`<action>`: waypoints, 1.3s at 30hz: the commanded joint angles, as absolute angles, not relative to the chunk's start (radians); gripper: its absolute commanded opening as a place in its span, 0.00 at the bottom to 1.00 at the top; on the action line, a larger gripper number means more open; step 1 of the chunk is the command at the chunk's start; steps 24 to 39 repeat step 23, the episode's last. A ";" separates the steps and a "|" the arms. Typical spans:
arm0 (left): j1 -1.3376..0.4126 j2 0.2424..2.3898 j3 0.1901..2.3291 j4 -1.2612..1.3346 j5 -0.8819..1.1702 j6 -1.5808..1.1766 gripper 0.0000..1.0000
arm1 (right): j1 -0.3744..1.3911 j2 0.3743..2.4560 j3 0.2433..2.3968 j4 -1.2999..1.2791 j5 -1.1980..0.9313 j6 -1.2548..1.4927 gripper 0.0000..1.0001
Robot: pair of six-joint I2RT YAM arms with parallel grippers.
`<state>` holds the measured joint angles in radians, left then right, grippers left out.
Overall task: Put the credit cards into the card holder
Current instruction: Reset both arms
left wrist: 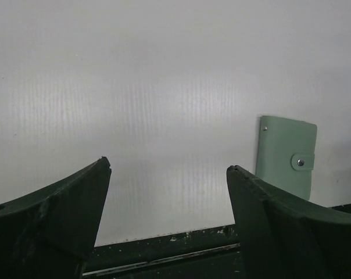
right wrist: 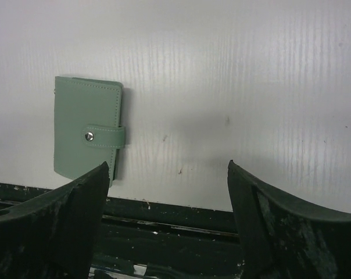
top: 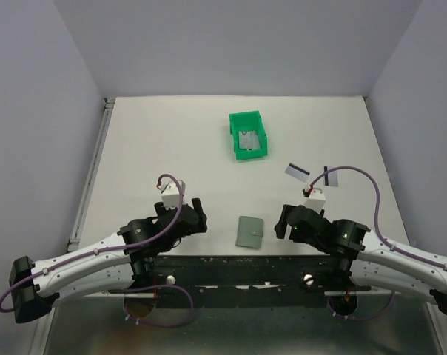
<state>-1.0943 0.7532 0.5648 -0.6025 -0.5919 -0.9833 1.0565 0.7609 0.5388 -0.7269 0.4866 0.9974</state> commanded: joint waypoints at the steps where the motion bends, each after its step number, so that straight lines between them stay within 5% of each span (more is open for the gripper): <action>1: -1.095 0.727 0.554 -0.796 -0.673 -1.115 0.96 | 1.055 0.770 0.540 -0.792 0.534 1.062 0.90; 3: -1.095 0.718 0.546 -0.827 -0.681 -1.149 0.98 | 1.055 0.776 0.541 -0.792 0.534 1.060 1.00; 39: -1.095 0.512 0.456 -0.828 -0.681 -1.169 0.99 | 1.054 0.795 0.548 -0.833 0.535 1.077 1.00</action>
